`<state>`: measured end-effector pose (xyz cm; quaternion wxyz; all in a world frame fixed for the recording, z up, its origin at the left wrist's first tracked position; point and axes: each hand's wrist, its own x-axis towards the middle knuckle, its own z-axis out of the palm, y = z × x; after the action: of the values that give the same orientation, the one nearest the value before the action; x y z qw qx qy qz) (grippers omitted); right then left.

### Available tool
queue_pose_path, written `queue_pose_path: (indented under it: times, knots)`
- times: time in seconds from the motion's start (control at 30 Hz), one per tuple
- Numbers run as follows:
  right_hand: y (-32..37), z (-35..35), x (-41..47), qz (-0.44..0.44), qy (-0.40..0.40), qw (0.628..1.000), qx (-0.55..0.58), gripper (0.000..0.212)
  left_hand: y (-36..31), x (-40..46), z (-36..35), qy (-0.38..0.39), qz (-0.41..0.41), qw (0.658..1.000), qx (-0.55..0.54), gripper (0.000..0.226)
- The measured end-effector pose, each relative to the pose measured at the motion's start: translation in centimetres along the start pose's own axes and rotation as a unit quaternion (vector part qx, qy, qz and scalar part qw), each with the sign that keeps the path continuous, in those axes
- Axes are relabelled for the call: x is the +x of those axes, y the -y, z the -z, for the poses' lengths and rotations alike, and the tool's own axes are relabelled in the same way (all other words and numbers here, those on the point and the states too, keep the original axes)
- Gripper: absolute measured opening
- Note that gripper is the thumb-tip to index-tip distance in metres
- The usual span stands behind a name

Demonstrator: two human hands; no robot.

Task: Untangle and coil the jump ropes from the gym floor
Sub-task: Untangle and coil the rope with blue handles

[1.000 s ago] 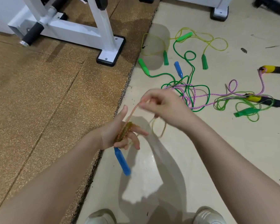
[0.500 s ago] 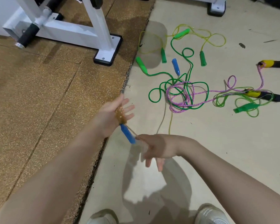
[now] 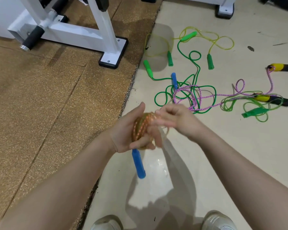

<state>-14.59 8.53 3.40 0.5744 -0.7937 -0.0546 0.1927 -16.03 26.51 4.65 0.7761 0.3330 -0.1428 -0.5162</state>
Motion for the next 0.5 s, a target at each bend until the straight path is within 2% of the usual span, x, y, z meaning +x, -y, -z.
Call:
queue_pose_path:
  times: [0.03,0.1,0.2,0.27,0.3,0.37,0.4,0.43,0.5]
  knots:
    - [-0.6,-0.7,-0.4,-0.02,0.028,0.999,-0.013,0.024,-0.2,0.2,0.0,-0.057,-0.032,0.998,-0.022,0.067]
    - [-1.0,-1.9,-1.2,-0.096,0.101,0.99,-0.037,0.025,-0.4,0.3,0.0,-0.223,-0.1,0.969,-0.03,0.061]
    - [-0.3,-3.5,-2.5,-0.224,0.272,0.931,-0.099,0.02,-0.7,0.1,0.7,-0.391,-0.202,0.897,-0.048,0.048]
    - [0.8,-4.3,-3.2,-0.266,0.345,0.894,-0.103,0.023,-1.1,-0.1,1.7,-0.471,-0.212,0.855,-0.047,0.044]
    - [1.5,-4.5,-3.4,-0.244,0.362,0.892,-0.12,0.025,-1.1,-0.3,2.2,-0.504,-0.179,0.845,-0.017,0.043]
    - [3.2,-4.2,-3.0,-0.125,0.344,0.912,-0.188,0.027,-0.5,-0.7,2.3,-0.515,-0.067,0.853,0.055,0.048]
    - [4.0,-3.7,-2.6,-0.05,0.304,0.927,-0.214,0.024,0.0,-0.9,2.1,-0.494,-0.004,0.865,0.084,0.057]
    - [4.7,-3.0,-2.1,0.01,0.254,0.94,-0.227,0.018,0.5,-1.0,1.7,-0.458,0.054,0.88,0.116,0.068]
    - [5.3,-1.5,-1.1,0.061,0.155,0.965,-0.202,0.013,1.2,-1.1,1.0,-0.359,0.127,0.912,0.15,0.089]
